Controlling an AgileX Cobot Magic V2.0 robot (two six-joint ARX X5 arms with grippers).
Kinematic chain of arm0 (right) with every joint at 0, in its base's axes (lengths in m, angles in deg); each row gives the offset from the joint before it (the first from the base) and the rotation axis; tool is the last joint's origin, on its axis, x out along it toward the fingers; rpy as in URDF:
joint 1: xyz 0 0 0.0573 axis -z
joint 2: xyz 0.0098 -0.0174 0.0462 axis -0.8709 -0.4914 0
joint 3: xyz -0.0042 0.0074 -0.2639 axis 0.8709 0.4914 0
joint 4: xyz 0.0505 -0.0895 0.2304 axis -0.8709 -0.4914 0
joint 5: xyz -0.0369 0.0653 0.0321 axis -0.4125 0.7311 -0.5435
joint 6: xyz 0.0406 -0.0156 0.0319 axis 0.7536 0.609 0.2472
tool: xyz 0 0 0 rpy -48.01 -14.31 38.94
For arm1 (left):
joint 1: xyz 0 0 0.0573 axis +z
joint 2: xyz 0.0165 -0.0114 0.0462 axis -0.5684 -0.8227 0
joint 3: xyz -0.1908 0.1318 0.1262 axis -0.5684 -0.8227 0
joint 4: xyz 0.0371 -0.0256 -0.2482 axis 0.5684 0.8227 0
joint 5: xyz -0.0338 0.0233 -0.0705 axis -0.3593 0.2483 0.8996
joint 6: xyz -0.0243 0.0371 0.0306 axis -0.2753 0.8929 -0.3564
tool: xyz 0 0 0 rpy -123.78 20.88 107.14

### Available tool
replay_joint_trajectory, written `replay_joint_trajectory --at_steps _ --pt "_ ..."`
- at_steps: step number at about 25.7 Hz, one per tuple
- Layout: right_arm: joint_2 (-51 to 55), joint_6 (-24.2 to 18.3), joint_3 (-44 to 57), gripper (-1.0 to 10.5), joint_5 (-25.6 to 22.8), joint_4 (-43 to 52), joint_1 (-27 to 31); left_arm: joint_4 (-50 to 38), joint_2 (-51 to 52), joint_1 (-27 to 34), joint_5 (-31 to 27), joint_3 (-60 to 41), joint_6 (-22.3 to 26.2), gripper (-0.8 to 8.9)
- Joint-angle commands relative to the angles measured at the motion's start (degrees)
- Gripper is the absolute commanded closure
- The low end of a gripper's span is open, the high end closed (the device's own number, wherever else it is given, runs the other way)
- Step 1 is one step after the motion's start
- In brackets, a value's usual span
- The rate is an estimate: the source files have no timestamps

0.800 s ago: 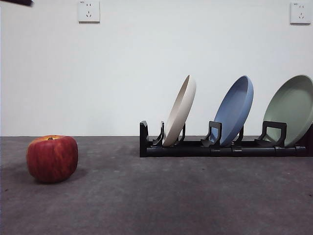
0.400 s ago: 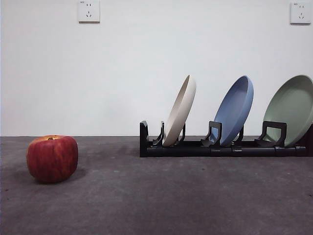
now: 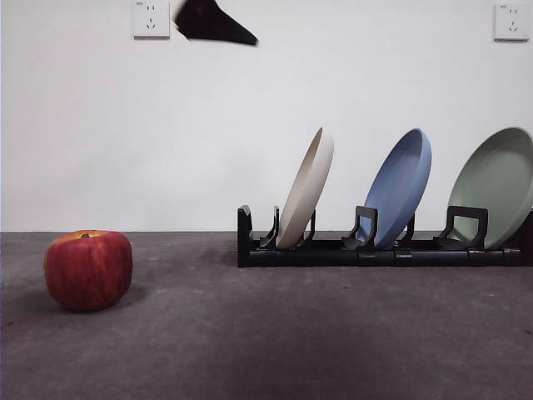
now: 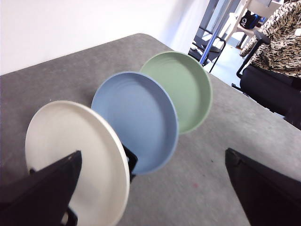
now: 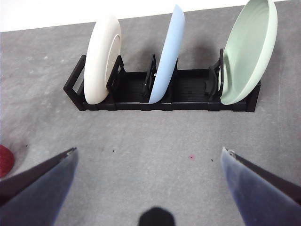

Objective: Take the yellow plate from the plate rack,put the plate on the table,take the apple from the table,put the apple in the plate

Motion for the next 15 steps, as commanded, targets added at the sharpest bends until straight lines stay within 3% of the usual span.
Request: replay_joint_trajectory --at_steps 1,7,15 --pt "0.1 0.0 -0.3 4.3 0.2 -0.4 0.0 -0.4 -6.3 -0.8 0.0 4.2 0.8 2.78" --pt "0.1 0.0 -0.3 4.4 0.2 -0.9 0.0 -3.8 -16.3 -1.3 0.0 7.8 0.6 2.79" --pt "0.1 0.0 -0.3 4.4 0.6 -2.2 0.0 -7.6 -21.6 -2.8 -4.8 7.8 0.5 2.79"
